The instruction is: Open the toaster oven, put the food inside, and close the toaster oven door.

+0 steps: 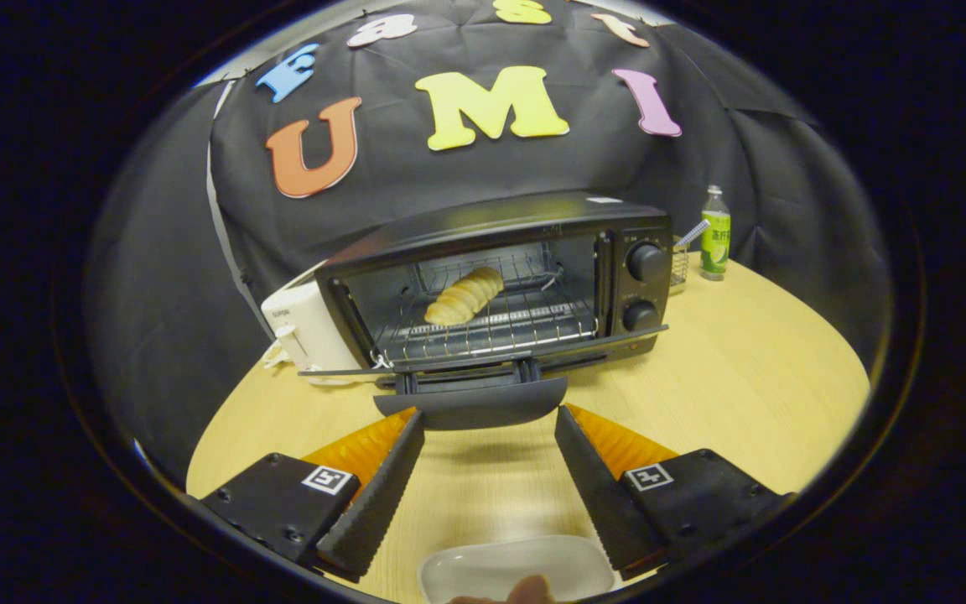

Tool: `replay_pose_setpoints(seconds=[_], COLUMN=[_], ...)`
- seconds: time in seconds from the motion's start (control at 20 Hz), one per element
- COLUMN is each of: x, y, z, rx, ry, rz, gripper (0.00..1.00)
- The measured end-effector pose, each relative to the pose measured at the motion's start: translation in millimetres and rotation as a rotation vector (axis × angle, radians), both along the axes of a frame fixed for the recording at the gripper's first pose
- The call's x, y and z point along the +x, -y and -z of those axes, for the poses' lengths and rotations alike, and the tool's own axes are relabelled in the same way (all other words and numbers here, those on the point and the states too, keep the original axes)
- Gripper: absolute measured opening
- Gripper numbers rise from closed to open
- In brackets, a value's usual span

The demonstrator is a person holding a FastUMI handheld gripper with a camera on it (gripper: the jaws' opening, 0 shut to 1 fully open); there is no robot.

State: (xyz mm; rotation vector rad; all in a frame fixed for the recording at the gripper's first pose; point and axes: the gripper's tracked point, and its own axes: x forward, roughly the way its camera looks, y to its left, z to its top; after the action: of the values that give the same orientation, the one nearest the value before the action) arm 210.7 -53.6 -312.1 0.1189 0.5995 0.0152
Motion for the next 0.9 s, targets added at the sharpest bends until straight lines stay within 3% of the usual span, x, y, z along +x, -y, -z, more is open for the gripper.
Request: replay_pose_setpoints(seconds=[0.25,0.5,0.65,0.9], x=[20.4,-0.3,-30.5,-104.7], y=[3.0,-8.5,-13.7,-7.2], z=[-37.6,-114.5,-177.6,-271.8], rx=[-0.020,-0.051,-0.066,-0.080], ry=[0.089,0.238,0.316,0.430], rz=[0.026,0.008,-0.005,0.065], gripper=[1.00,1.00,1.00,1.00])
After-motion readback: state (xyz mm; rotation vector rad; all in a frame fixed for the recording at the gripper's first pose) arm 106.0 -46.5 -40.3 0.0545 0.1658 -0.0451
